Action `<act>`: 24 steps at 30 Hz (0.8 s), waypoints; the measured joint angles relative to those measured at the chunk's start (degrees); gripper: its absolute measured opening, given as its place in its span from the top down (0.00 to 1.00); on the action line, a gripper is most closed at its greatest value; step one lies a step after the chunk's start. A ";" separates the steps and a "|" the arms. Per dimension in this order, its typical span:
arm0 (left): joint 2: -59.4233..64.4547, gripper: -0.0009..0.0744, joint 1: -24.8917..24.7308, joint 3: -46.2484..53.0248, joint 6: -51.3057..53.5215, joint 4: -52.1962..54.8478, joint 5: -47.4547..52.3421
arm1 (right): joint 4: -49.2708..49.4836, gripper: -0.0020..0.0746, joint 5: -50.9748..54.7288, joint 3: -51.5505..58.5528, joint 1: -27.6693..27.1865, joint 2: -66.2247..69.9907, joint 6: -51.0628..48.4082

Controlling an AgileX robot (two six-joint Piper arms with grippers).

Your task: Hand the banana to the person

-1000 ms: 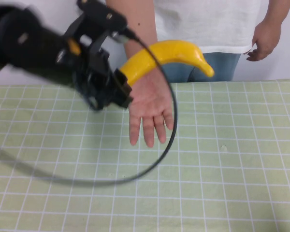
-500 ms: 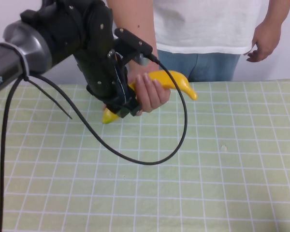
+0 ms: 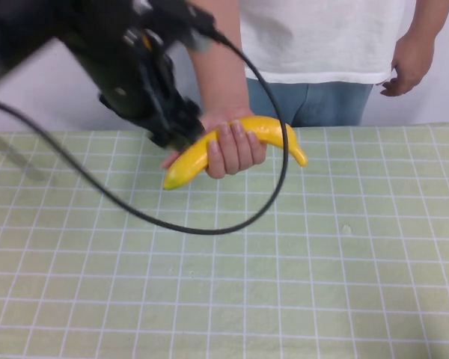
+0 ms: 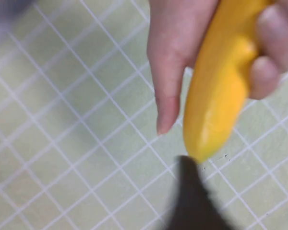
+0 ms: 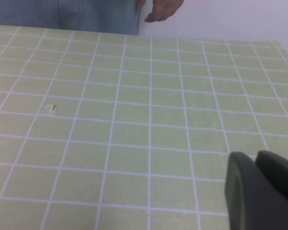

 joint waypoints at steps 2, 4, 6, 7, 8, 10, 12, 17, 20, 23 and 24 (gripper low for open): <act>-3.58 0.60 0.00 0.29 0.40 0.00 0.44 | 0.00 0.98 0.00 0.00 0.00 0.00 0.00; -7.98 0.82 0.00 1.88 1.20 0.00 0.69 | 0.00 0.98 0.00 0.00 0.00 0.00 0.00; -12.79 0.92 0.00 4.59 1.18 0.00 0.90 | 0.00 0.98 0.00 0.00 0.00 0.00 0.00; -15.30 0.94 0.00 6.29 0.66 0.00 1.03 | 0.00 0.98 0.00 0.00 0.00 0.00 0.00; -17.37 0.96 0.00 7.87 0.21 0.00 1.14 | 0.00 0.98 0.00 0.00 0.00 0.00 0.00; -22.88 0.97 0.00 12.67 -1.13 0.00 1.06 | 0.00 0.98 0.00 0.00 0.00 0.00 0.00; -28.16 0.98 0.00 18.04 -2.42 0.00 -0.07 | 0.00 0.98 0.00 0.00 0.00 0.00 0.00; -42.86 0.99 0.00 35.21 -6.76 0.00 -5.48 | 0.00 0.98 0.00 0.00 0.00 0.00 0.00; -51.03 0.99 0.00 45.04 -9.05 -0.40 -8.27 | 0.00 0.98 0.00 0.00 0.00 0.00 0.00; -58.23 0.99 0.00 53.41 -11.27 -0.61 -10.25 | 0.00 0.98 0.00 0.00 0.00 0.00 0.00; -60.61 0.99 0.00 55.98 -11.94 -0.61 -10.70 | 0.00 0.98 0.00 0.00 0.00 0.00 0.00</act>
